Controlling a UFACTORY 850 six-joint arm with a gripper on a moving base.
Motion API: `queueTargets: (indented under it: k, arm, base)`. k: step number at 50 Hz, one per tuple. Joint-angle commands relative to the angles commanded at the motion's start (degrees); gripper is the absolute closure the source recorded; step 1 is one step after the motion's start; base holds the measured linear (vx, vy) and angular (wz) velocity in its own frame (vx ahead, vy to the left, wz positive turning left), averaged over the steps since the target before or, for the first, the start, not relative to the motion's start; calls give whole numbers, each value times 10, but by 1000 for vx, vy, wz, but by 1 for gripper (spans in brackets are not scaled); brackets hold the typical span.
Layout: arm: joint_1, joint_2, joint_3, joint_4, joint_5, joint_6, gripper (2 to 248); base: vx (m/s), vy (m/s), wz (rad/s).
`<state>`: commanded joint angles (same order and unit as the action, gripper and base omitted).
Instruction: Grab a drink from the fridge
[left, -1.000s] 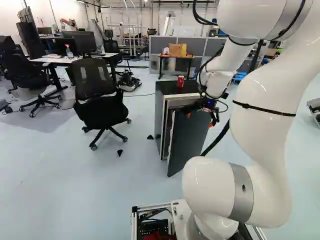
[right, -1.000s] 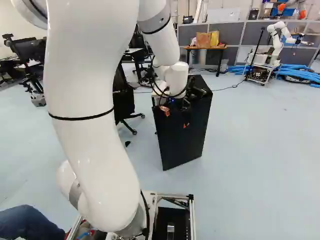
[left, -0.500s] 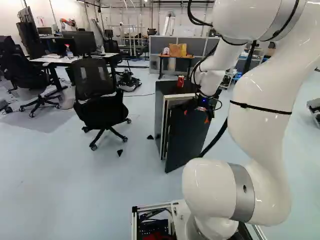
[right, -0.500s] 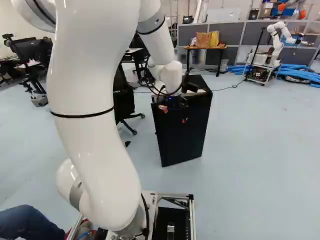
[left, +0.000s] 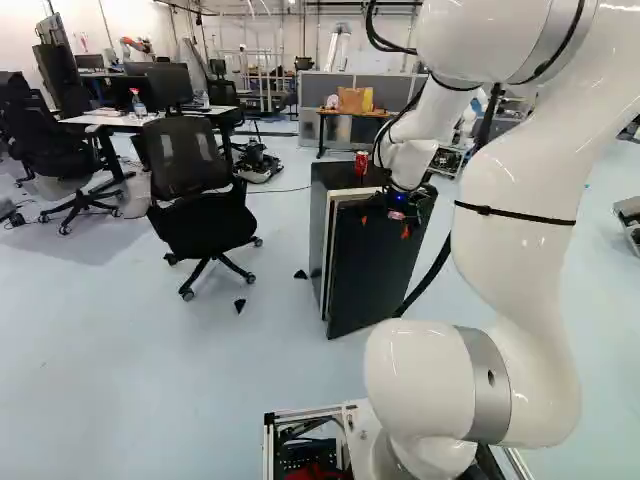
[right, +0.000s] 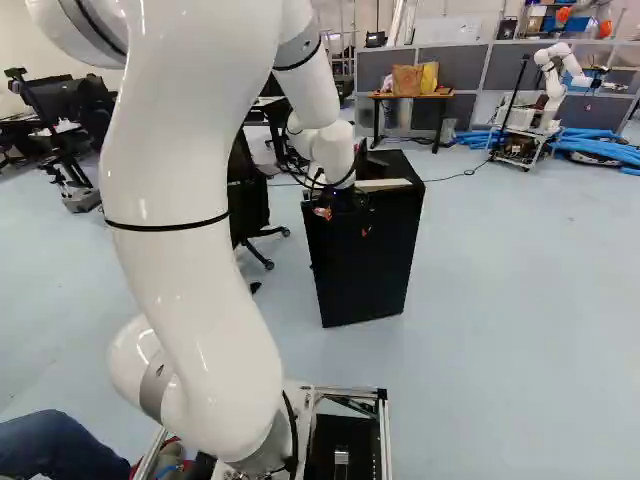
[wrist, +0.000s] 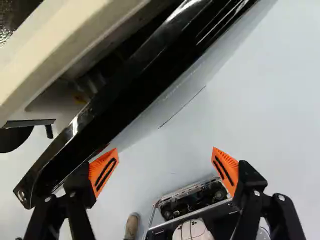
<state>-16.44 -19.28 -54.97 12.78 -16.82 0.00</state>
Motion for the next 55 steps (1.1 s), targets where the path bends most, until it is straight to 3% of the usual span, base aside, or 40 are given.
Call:
queueTargets:
  k: [36, 55]
  arm:
    - [40, -23, -30, -26, 40, 0, 3]
    - [49, -29, -38, -40, 62, 0, 3]
  base:
    - [0, 0, 0]
    - [0, 0, 0]
